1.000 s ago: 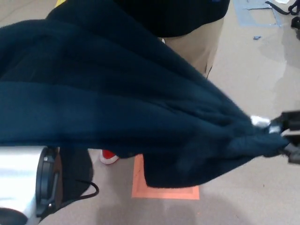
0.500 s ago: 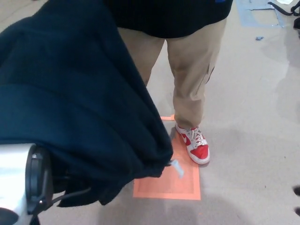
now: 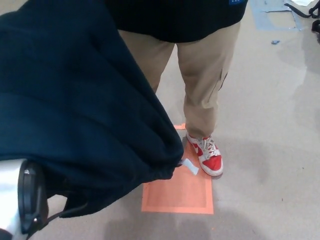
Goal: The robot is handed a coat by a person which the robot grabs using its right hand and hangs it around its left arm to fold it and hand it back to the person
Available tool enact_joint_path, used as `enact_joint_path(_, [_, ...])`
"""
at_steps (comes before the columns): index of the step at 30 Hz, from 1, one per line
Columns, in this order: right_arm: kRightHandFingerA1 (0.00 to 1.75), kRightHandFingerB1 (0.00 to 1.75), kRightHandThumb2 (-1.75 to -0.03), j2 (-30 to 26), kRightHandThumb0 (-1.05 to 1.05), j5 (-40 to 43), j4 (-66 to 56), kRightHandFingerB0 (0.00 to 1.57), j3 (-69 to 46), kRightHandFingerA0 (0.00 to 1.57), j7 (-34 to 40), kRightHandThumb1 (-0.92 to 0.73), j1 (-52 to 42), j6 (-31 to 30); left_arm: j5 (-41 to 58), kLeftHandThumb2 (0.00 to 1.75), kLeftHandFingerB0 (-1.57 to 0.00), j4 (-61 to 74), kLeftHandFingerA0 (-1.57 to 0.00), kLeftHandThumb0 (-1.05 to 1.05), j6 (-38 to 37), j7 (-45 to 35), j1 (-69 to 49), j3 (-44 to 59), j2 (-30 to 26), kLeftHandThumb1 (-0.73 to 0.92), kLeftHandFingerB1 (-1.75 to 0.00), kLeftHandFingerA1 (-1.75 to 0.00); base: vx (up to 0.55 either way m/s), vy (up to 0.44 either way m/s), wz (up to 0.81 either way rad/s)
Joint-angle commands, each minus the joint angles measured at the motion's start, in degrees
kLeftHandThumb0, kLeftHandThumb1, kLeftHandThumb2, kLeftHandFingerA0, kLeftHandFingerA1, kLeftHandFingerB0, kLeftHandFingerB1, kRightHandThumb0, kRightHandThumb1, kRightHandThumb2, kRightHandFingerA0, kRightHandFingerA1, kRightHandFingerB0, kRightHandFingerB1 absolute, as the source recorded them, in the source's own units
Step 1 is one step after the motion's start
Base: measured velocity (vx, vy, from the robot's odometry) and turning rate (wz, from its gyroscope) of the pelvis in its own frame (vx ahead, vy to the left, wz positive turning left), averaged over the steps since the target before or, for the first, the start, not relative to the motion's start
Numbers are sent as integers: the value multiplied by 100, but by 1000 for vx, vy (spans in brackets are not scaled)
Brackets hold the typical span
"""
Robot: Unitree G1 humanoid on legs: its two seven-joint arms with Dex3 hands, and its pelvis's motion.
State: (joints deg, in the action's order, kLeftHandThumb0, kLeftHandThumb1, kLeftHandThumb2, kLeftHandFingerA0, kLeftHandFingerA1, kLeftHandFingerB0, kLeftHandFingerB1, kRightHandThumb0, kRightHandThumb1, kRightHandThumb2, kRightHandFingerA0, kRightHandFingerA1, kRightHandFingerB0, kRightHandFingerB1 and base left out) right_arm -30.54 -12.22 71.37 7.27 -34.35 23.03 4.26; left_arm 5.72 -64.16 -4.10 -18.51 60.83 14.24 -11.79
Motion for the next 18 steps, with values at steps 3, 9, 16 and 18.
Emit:
enact_joint_path(3, [11, 8, -113, 789, -82, -131, -204, 0, 9, 0, 1674, -88, -57, -91, 400, 106, 0, 778, 0, -36, -42, -481, -395, 115, 5, 49, -48, -47, 0, 0, 0])
enact_joint_path(9, [15, 15, -109, 954, -77, -405, -143, 0, 201, 0, 2315, -81, -321, -103, 492, 66, -10, 1746, -17, -74, 255, -583, -866, 8, 162, 80, -24, -29, 0, 0, 0])
enact_joint_path(16, [15, 12, -110, 849, -84, -604, 27, 0, 421, 0, 2708, -79, -426, 49, 565, 95, -5, 2458, -11, -77, 508, -619, -1079, -110, 235, 67, -35, -40, 0, 0, 0])
enact_joint_path(18, [15, 11, -109, 848, -84, -658, 29, 0, 484, 0, 2811, -80, -402, 7, 570, 94, -6, 2592, -10, -77, 553, -619, -1135, -138, 249, 66, -35, -40, 0, 0, 0])
